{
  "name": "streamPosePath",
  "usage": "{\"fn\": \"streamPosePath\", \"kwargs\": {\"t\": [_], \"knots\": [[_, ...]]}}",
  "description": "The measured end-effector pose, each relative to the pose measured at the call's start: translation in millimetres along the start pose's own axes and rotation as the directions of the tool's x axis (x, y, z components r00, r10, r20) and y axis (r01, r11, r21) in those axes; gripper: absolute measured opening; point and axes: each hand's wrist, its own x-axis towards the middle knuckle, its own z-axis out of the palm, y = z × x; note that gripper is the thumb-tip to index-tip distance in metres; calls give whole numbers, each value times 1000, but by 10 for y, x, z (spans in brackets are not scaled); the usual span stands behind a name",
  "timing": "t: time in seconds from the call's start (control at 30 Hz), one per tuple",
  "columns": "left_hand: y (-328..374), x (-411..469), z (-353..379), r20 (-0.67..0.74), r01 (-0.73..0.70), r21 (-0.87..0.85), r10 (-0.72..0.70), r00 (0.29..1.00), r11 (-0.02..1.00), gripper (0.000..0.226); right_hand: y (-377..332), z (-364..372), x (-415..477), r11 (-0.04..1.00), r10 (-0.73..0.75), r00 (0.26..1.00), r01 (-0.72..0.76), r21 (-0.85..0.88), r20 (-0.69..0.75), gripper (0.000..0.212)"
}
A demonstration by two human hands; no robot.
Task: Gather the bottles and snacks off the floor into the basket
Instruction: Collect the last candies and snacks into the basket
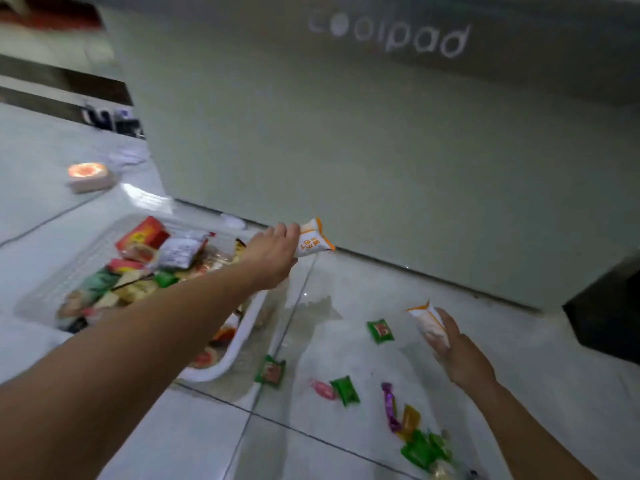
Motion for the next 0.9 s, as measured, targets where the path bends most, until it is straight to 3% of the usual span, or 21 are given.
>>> {"fn": "streamPosePath", "kwargs": {"t": [0.2, 0.3, 0.47, 0.57, 0.73, 0.9], "knots": [[-1638, -805, -449, -68, 382, 10, -381, 922, 924, 51, -1946, 300, 192, 938, -345, 938, 346, 23, -35, 55], [-2143, -1242, -403, -41, 474, 38, -472, 881, 880, 47, -2732, 562, 111, 878, -479, 877, 479, -10, -39, 57], [-2619, -1672, -82, 47, 402, 192, -417, 908, 896, 50, -3634, 1006, -89, 794, -598, 800, 585, -164, -43, 61], [-2733, -1691, 76, 116, 321, 277, -363, 925, 906, 61, -3890, 1230, -163, 778, -602, 798, 585, -228, -7, 63], [-2775, -1611, 258, 339, 274, 154, -311, 888, 949, 91, -3892, 1435, -156, 768, -535, 837, 537, -349, 112, 70], [-2556, -1453, 352, 322, 260, -52, -231, 918, 964, 88, -3437, 1198, -45, 758, -599, 801, 567, -322, 0, 59]]}}
